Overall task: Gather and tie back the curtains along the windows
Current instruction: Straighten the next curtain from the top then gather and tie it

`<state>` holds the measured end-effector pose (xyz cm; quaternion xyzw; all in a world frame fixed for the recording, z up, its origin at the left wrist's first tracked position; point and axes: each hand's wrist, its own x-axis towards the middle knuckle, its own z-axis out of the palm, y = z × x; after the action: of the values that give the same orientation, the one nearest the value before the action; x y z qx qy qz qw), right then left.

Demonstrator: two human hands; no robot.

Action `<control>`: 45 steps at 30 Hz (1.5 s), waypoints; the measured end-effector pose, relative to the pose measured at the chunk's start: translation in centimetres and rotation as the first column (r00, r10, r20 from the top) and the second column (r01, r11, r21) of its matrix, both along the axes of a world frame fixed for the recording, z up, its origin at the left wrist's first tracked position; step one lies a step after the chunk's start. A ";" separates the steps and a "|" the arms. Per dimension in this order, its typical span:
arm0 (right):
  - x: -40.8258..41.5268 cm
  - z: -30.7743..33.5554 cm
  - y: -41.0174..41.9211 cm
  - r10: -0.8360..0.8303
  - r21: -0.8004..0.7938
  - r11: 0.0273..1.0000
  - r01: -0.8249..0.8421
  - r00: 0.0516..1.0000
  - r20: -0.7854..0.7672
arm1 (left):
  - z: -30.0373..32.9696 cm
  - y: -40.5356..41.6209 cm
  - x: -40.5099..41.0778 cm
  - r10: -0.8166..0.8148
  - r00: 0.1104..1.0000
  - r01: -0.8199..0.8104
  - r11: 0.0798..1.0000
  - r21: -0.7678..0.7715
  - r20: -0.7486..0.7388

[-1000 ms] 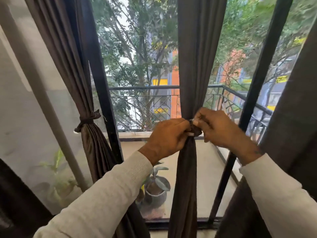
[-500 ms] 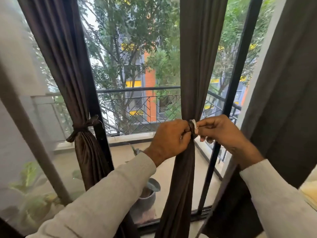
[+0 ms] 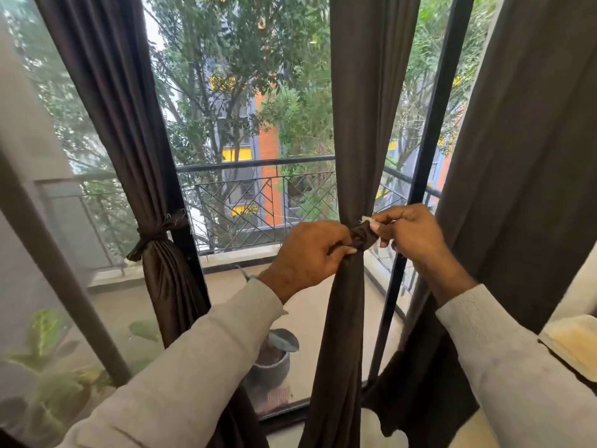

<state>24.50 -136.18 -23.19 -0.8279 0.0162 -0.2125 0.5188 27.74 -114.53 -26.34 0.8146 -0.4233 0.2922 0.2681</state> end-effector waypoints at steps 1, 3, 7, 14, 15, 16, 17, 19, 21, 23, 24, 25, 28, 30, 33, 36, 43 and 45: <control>0.0 0.1 0.2 -0.013 -0.004 1.000 0.013 1.000 -0.003 | 0.0 0.2 -0.1 -0.007 1.000 0.007 1.000 -0.004 -0.025; -0.3 0.5 0.6 -0.024 -0.039 0.999 0.025 0.999 0.020 | 0.1 0.7 -0.3 -0.019 0.998 0.018 1.000 -0.006 -0.054; -0.6 0.7 1.0 -0.061 -0.281 0.952 0.122 0.975 0.216 | 0.1 1.3 -0.8 -0.010 1.000 0.010 0.999 0.045 -0.007; -0.6 0.3 0.7 -0.021 -0.081 0.996 0.036 0.985 0.170 | -0.9 1.4 -1.3 0.022 1.000 -0.022 0.999 0.038 -0.012; -0.6 0.2 0.8 0.036 -0.026 0.999 -0.032 0.989 0.142 | -0.8 1.5 -1.3 0.035 0.999 -0.035 0.999 0.018 -0.039; -0.6 0.1 0.8 0.087 0.015 0.996 -0.089 0.989 0.119 | -0.8 1.5 -1.3 0.046 0.997 -0.046 0.999 -0.004 -0.069; -0.6 0.2 0.8 0.126 0.032 0.991 -0.130 0.986 0.105 | -0.7 1.5 -1.2 0.052 0.994 -0.055 0.998 -0.024 -0.098; -0.6 0.3 0.8 0.173 0.004 0.985 -0.175 0.980 0.102 | -0.5 1.4 -1.1 0.044 0.987 -0.054 0.997 -0.058 -0.154; -0.6 0.4 1.0 0.186 -0.041 0.982 -0.183 0.976 0.112 | -0.2 1.5 -0.8 0.022 0.979 -0.040 0.995 -0.086 -0.204; -0.3 0.6 1.2 0.157 -0.072 0.986 -0.149 0.981 0.117 | 0.1 1.5 -0.5 0.022 0.971 -0.041 0.996 -0.079 -0.238; 0.0 0.6 1.2 0.129 -0.080 0.990 -0.120 0.984 0.121 | 0.2 1.5 -0.4 0.029 0.970 -0.045 0.997 -0.061 -0.242; 0.3 0.6 1.3 0.100 -0.082 0.992 -0.091 0.987 0.124 | 0.3 1.5 -0.2 0.040 0.969 -0.049 0.998 -0.031 -0.242; 1.1 0.6 1.5 0.033 -0.092 0.996 -0.022 0.993 0.117 | 0.6 1.4 -0.1 0.091 0.968 -0.074 0.994 0.080 -0.236; 1.4 0.7 1.6 -0.002 -0.094 0.995 0.012 0.995 0.104 | 1.0 1.3 0.0 0.126 0.963 -0.089 0.984 0.157 -0.239; 1.6 1.0 1.7 -0.019 -0.079 0.997 0.027 0.995 0.103 | 1.6 1.4 0.2 0.173 0.957 -0.113 0.961 0.254 -0.231; 1.8 1.2 1.8 -0.026 -0.077 0.997 0.034 0.995 0.097 | 1.9 1.6 0.5 0.197 0.954 -0.122 0.944 0.308 -0.225; 2.0 1.2 1.9 -0.012 -0.072 0.997 0.021 0.993 0.117 | 2.6 1.8 0.4 0.261 0.946 -0.166 0.901 0.400 -0.194; 2.0 1.1 2.0 0.008 -0.099 0.995 0.003 0.994 0.109 | 2.7 1.7 0.5 0.270 0.944 -0.177 0.899 0.400 -0.189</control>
<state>26.48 -134.14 -22.05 -0.8397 -0.0238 -0.2574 0.4776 28.22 -112.84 -23.63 0.9235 -0.3389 0.1337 0.1198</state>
